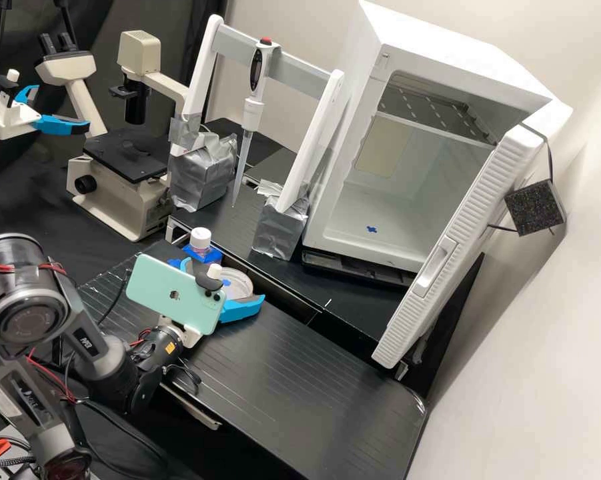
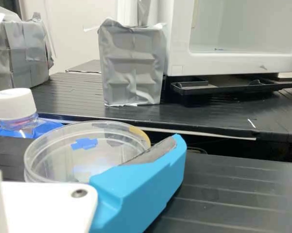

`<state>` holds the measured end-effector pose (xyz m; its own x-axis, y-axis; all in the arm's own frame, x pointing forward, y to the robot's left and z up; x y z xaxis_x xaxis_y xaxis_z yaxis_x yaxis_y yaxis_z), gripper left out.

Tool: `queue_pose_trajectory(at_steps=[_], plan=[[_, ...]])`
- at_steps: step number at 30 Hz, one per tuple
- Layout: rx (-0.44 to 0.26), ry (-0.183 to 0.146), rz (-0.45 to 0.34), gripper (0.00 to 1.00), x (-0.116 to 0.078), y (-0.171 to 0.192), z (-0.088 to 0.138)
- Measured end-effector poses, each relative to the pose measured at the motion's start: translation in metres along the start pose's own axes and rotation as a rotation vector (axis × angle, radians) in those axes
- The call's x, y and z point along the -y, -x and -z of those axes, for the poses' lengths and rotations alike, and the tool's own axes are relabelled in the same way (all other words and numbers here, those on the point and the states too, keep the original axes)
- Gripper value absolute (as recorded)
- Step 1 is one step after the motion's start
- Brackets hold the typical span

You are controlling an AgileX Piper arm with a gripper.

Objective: Move the petri dish to the incubator

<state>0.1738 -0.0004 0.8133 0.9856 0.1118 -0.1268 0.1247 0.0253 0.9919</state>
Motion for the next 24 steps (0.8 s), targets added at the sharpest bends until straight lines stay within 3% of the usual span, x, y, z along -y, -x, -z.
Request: queue_pose_trajectory(at_steps=[6,7,24], plan=[[-0.002,0.004,-0.001,1.00,0.0010,-0.0014,-0.0019],[-0.004,0.005,-0.002,0.00,0.0010,-0.0015,-0.0019],[0.005,-0.008,-0.020,0.00,0.0006,-0.0028,-0.0031]])
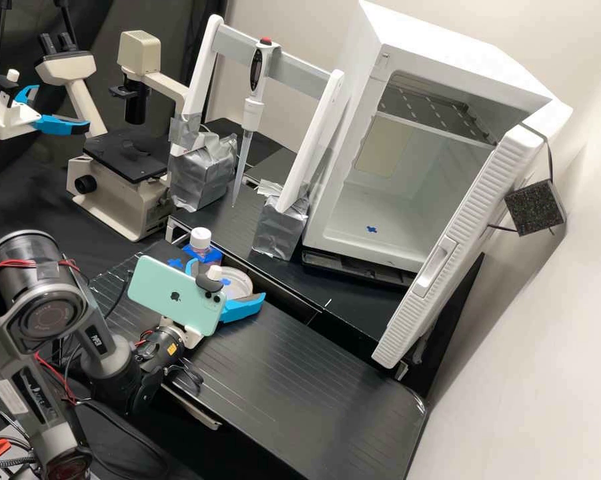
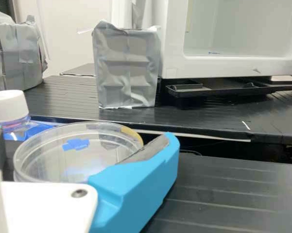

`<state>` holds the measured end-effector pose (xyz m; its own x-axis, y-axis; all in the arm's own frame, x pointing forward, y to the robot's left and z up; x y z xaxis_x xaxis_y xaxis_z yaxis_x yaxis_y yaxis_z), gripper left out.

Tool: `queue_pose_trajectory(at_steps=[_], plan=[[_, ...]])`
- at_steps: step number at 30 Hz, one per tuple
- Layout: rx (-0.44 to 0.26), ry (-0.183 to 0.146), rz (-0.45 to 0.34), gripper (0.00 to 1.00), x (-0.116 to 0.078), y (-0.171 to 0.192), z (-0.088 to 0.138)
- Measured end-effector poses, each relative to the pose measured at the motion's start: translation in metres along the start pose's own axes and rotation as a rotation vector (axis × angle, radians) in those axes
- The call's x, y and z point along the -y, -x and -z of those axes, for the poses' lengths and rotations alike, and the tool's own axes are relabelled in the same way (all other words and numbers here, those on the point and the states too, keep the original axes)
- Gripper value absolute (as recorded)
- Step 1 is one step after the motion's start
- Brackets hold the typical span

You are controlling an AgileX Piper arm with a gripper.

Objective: Move the petri dish to the incubator

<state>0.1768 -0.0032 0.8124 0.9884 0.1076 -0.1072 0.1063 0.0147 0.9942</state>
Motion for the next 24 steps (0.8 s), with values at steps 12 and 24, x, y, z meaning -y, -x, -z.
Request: queue_pose_trajectory(at_steps=[12,24], plan=[[0.003,-0.011,-0.009,0.00,0.0006,-0.0011,0.0012],[0.005,-0.017,-0.015,0.00,0.0006,-0.0016,0.0016]])
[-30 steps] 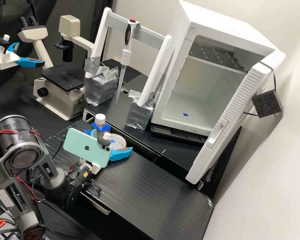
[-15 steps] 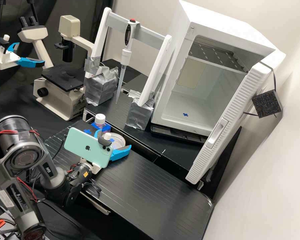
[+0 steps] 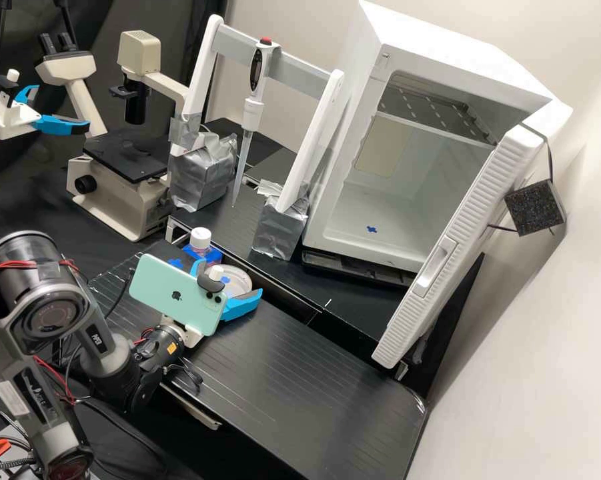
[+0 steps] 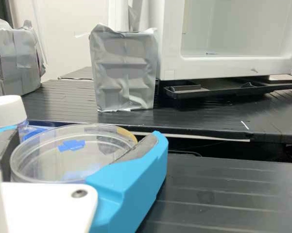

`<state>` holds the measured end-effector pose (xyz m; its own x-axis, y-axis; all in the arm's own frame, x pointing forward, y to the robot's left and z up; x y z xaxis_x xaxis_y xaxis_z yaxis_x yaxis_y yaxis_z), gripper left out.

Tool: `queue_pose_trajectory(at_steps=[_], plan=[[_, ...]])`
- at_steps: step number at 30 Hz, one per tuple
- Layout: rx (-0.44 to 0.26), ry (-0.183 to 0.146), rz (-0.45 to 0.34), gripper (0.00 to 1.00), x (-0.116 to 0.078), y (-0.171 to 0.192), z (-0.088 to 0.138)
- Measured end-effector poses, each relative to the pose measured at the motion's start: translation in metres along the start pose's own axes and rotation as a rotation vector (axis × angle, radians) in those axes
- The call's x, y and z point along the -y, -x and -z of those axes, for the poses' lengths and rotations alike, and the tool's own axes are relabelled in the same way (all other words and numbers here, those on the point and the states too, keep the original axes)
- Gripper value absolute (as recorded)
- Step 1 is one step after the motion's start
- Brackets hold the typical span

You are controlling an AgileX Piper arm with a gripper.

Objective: Move the petri dish to the incubator

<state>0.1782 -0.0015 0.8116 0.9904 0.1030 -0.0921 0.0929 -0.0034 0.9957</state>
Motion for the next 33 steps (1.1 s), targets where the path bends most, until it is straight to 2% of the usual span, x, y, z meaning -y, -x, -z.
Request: queue_pose_trajectory(at_steps=[8,11,19,33], plan=[[-0.002,0.001,0.004,0.00,0.000,0.000,0.000],[-0.004,0.013,0.004,0.00,-0.002,0.002,-0.001],[-0.003,-0.006,-0.005,0.00,-0.009,0.009,0.000],[-0.032,-0.010,-0.014,0.00,-0.013,0.013,0.005]])
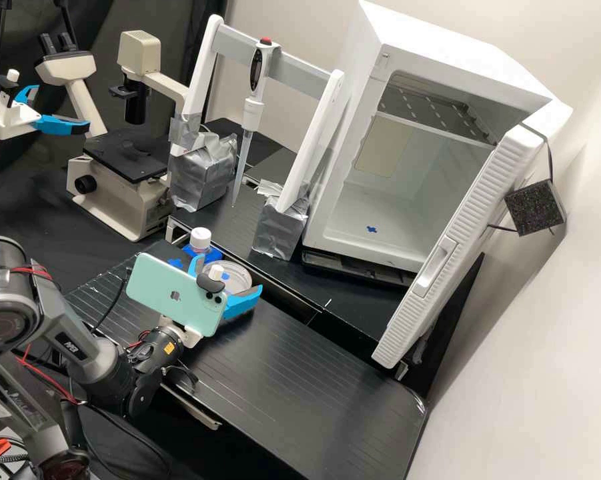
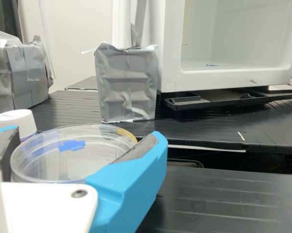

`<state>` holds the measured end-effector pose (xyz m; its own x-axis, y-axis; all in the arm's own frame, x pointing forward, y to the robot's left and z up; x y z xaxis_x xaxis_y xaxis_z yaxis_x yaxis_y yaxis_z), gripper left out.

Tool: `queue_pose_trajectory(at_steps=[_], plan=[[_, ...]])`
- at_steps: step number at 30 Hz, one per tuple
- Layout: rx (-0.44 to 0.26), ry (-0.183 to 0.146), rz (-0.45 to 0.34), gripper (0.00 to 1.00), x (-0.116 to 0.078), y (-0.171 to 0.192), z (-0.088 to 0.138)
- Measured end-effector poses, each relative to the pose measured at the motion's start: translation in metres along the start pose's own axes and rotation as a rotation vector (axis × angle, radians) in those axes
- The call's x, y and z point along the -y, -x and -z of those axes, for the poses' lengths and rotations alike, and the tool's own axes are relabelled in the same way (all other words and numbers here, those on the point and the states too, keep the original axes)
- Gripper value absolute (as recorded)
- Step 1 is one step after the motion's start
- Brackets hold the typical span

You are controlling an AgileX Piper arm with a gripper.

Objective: Move the petri dish to the incubator

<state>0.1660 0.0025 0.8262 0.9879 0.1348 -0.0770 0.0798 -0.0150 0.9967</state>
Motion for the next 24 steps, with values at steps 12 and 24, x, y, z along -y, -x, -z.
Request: queue_pose_trajectory(at_steps=[12,24], plan=[[0.067,-0.029,-0.091,0.00,-0.015,-0.005,-0.011],[0.092,-0.057,-0.339,0.00,-0.078,-0.058,-0.030]])
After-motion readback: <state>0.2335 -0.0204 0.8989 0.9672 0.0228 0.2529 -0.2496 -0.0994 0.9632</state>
